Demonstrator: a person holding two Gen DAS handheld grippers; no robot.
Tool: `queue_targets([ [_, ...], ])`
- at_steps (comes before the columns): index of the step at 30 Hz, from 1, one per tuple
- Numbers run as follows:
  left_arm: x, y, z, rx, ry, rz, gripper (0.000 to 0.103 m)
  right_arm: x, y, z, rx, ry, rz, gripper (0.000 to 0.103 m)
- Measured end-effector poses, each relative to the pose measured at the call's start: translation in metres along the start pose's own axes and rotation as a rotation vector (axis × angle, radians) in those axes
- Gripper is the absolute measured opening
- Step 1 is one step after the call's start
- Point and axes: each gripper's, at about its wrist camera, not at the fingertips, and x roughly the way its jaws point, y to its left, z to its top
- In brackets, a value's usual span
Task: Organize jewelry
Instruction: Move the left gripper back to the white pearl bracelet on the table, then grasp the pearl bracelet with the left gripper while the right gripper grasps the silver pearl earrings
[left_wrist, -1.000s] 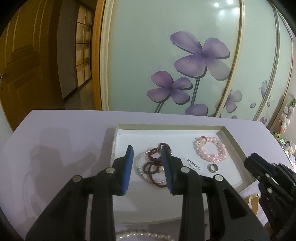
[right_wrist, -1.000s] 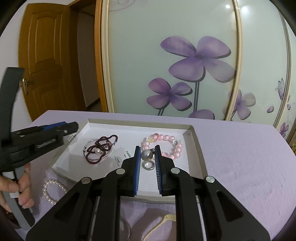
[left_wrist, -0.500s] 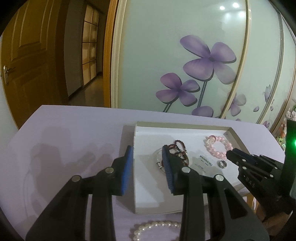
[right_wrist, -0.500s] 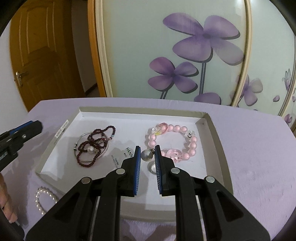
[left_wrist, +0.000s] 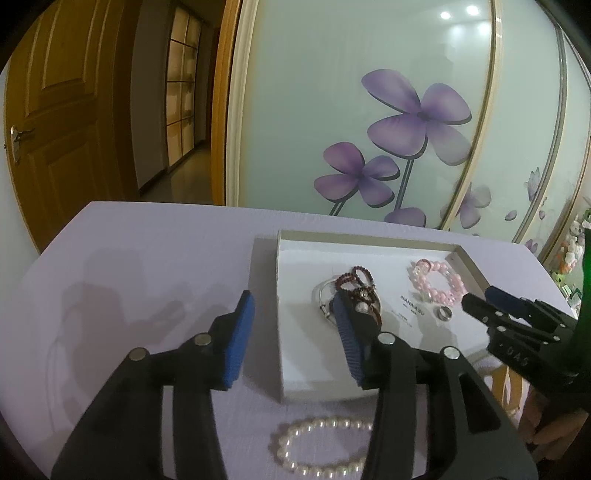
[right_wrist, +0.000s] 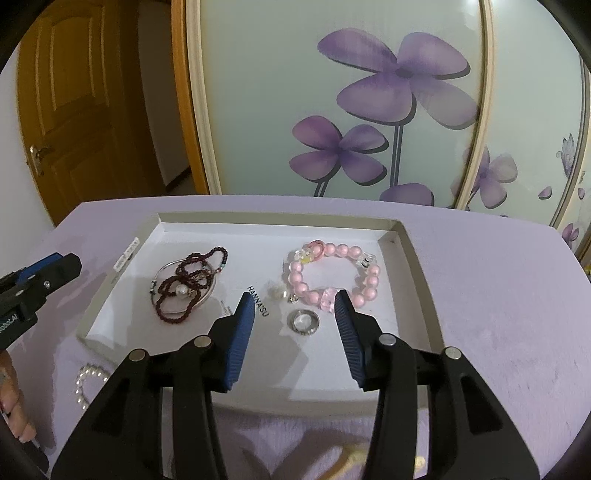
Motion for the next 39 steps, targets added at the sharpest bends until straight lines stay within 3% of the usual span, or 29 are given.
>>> queue_targets([
  [8, -0.030, 0.003, -0.030, 0.015, 0.033, -0.027, 0.065, -0.044, -0.011, -0.012, 0.018, -0.051, 0.012, 0.047],
  [14, -0.036, 0.008, -0.053, 0.021, 0.077, -0.016, 0.066, -0.079, -0.035, -0.022, 0.073, -0.102, -0.009, 0.047],
  [22, -0.031, 0.012, -0.069, 0.016, 0.124, -0.005, 0.065, -0.093, -0.053, -0.034, 0.116, -0.102, -0.030, 0.047],
  [34, -0.009, 0.003, -0.075, 0.033, 0.221, -0.024, 0.047, -0.088, -0.040, -0.041, 0.095, -0.087, -0.006, 0.047],
  [37, -0.005, -0.001, -0.075, 0.051, 0.237, -0.021, 0.036, -0.086, -0.041, -0.042, 0.100, -0.082, -0.005, 0.047],
  [39, -0.003, -0.005, -0.076, 0.073, 0.242, -0.005, 0.021, -0.086, -0.042, -0.043, 0.102, -0.079, -0.003, 0.047],
])
